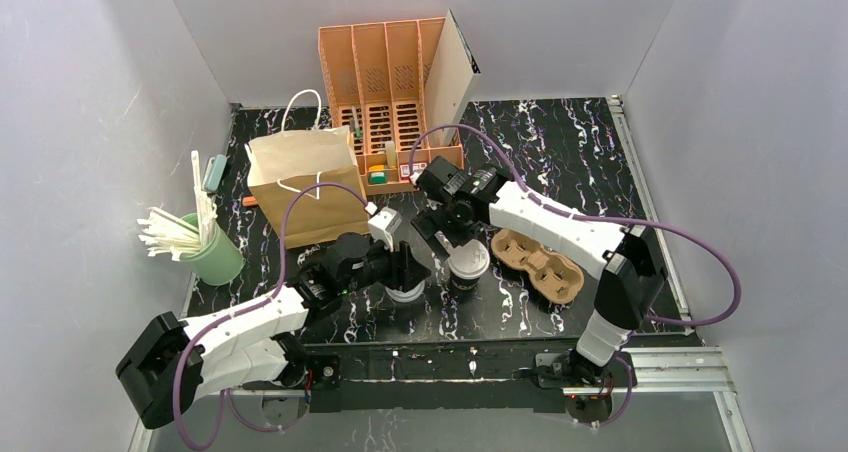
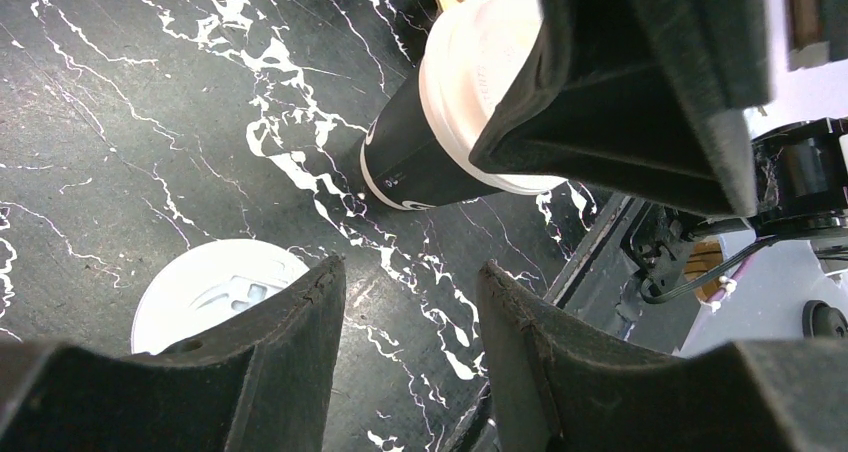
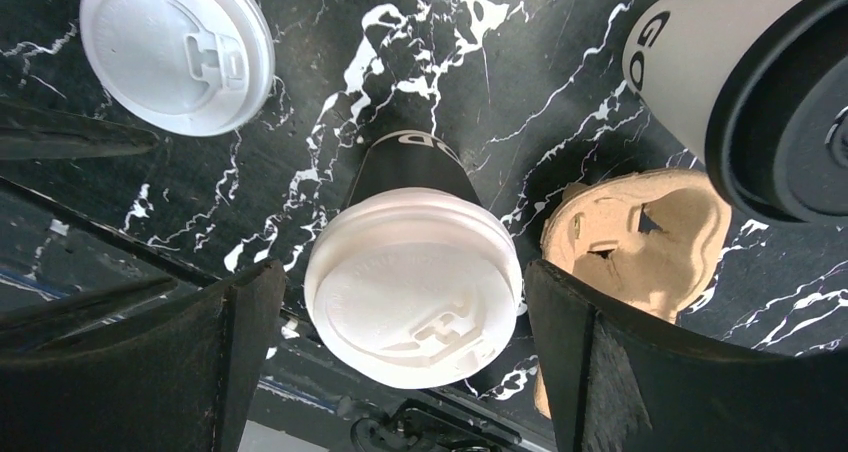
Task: Pack the takeout coffee
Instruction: Close the cup lid on the coffee cup.
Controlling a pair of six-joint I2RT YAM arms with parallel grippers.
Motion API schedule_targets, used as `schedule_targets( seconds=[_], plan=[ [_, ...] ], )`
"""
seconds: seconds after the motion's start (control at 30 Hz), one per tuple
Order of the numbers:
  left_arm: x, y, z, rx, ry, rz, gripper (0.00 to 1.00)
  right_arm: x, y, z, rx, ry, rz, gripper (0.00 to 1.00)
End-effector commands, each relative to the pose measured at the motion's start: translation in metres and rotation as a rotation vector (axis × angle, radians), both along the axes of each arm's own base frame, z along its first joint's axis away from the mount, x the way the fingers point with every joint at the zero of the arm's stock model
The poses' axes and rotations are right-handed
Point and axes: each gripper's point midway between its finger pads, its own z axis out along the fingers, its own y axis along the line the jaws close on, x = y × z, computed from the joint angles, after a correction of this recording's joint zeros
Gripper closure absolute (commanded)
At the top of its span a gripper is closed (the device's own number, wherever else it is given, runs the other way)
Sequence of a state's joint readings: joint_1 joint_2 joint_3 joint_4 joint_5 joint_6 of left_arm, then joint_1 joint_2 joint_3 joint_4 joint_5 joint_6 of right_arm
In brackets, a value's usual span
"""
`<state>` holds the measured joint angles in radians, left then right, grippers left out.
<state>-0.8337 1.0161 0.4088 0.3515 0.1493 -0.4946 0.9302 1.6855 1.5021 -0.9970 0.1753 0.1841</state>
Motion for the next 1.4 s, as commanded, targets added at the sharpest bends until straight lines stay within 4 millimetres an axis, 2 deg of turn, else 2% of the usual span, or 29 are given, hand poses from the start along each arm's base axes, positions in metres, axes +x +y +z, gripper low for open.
schedule_targets(
  seconds=[0.0,0.23,0.37,0.5,0.6,0.7,0.8,1.0,1.17,1.37],
  plan=[
    [0.007,-0.002,0.021,-0.024,-0.049,0.009,0.51,0.008,0.012,0.041,0.103,-0.082,-0.003,0.02],
    [0.01,-0.004,0.024,-0.03,-0.052,0.017,0.5,0.014,0.009,0.061,0.183,-0.177,-0.046,0.02],
    [0.013,-0.008,0.026,-0.039,-0.07,0.013,0.43,0.028,0.004,0.076,0.277,-0.305,-0.125,0.02],
    [0.02,-0.014,0.039,-0.041,-0.101,0.005,0.37,0.036,-0.007,0.095,0.355,-0.401,-0.212,0.02],
    [0.025,-0.023,0.042,-0.027,-0.09,-0.012,0.39,0.033,-0.016,0.099,0.403,-0.412,-0.274,0.02],
    [0.03,-0.033,0.05,-0.044,-0.068,-0.016,0.47,0.024,-0.024,0.092,0.44,-0.377,-0.34,0.11],
    [0.031,-0.04,0.057,-0.066,-0.044,-0.019,0.55,0.012,-0.027,0.084,0.495,-0.309,-0.389,0.26],
    [0.031,-0.051,0.063,-0.063,0.021,-0.048,0.63,-0.004,-0.034,0.071,0.62,-0.15,-0.542,0.45],
    [0.032,-0.055,0.059,-0.022,0.08,-0.043,0.64,-0.009,-0.047,0.052,0.636,-0.109,-0.665,0.52],
    [0.033,-0.058,0.048,0.036,0.132,-0.021,0.64,-0.012,-0.051,0.03,0.591,-0.068,-0.713,0.54]
  ],
)
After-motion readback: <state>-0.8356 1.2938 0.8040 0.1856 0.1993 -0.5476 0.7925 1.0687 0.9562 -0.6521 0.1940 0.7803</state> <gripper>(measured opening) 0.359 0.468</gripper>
